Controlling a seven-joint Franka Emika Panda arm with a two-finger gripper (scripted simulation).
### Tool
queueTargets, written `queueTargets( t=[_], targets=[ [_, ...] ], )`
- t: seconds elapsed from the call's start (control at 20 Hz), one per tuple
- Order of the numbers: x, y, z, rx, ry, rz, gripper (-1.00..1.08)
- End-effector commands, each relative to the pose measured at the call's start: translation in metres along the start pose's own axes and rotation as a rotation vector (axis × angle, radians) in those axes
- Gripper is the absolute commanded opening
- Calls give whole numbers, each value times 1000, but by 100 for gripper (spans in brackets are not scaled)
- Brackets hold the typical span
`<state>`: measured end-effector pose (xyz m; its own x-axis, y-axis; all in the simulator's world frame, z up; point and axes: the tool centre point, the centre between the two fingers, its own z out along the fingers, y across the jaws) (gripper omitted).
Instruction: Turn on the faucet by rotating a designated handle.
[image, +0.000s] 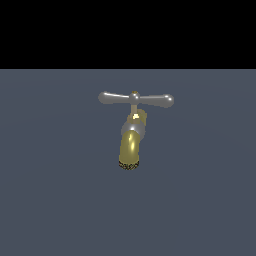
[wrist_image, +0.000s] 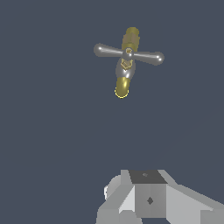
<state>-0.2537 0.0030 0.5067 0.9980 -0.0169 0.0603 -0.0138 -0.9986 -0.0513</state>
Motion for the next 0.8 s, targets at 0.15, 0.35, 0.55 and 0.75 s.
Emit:
queueTargets(
  t=[0.15,0.35,0.55,0.75],
  targets=[
    [8,-1,2,14,-4,29,-100],
    [20,-3,6,32,-10,73,-100],
    [37,-5,12,56,-21,138,-100],
    [59,-9,22,83,-37,225,-100]
  ],
)
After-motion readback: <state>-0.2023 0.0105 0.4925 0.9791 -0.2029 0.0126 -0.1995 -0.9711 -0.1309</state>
